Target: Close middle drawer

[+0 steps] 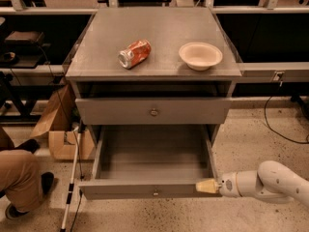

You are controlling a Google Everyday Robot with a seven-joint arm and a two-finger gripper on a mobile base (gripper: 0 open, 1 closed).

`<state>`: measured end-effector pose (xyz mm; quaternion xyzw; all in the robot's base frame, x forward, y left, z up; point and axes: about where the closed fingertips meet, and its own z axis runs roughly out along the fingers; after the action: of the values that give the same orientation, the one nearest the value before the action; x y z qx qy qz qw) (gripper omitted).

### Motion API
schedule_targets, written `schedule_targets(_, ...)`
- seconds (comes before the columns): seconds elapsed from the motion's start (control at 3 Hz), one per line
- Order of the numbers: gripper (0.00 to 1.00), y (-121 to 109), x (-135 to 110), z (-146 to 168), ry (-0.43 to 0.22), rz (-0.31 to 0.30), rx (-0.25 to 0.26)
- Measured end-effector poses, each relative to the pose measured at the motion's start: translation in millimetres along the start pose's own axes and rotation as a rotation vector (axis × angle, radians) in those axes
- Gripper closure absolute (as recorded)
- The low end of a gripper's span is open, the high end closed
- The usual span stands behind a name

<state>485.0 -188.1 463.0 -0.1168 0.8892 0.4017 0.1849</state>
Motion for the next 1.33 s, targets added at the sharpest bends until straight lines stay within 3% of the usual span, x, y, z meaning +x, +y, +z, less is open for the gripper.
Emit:
schedule_targets(0.33, 1.0, -14.4, -5.8, 11.0, 0.0, 0.033, -0.004)
schedule_targets(1.33, 1.0, -18.3, -2.1, 6.6, 0.009, 0.043, -0.007)
